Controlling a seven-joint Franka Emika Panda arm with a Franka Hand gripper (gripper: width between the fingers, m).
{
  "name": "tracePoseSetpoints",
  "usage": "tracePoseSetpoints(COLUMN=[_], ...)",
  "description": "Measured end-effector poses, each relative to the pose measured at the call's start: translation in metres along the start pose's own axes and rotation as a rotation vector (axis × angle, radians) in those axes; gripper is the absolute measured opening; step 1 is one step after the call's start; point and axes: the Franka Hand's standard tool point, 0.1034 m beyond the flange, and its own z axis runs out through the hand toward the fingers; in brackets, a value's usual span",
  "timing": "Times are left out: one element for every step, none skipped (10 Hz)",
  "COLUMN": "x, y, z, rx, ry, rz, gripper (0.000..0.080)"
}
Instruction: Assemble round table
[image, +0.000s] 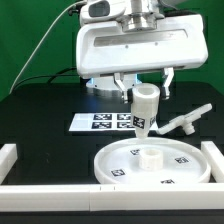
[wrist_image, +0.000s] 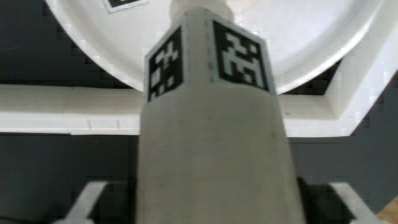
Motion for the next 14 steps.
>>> tracePoseSetpoints(x=[-0.003, -0.001, 0.002, 0.002, 0.002, 0.002, 0.002, 0.004, 0.017, 0.028, 0.030, 0.026, 0.023, 0.023], y=[-0.013, -0.025, -0.029, -0.029, -0.029, -0.029, -0.029, -0.031, -0.034, -0.041, -0.056, -0.061, -0.060, -0.059], z=[-0.002, -0.005, -0.007, -0.006, -0.006, -0.006, -0.006, -0.007, -0.020, -0.033, -0.036, -0.031, -0.026, -0.026], rx=[-0.010, 0.007, 0.009, 0.010, 0.011, 0.011, 0.011, 0.013, 0.025, 0.035, 0.044, 0.037, 0.034, 0.033], ry=[0.023, 0.029, 0.037, 0.036, 0.036, 0.036, 0.036, 0.038, 0.066, 0.097, 0.114, 0.118, 0.111, 0.111], rz=[0.017, 0.052, 0.073, 0.069, 0.078, 0.085, 0.092, 0.096, 0.088, 0.122, 0.134, 0.144, 0.140, 0.140], gripper=[0.0407, 0.0407, 0.0407, 0.0407, 0.0407, 0.0407, 0.0407, 0.0407, 0.0407, 0.0407, 0.0407, 0.0407, 0.0407, 0.0407])
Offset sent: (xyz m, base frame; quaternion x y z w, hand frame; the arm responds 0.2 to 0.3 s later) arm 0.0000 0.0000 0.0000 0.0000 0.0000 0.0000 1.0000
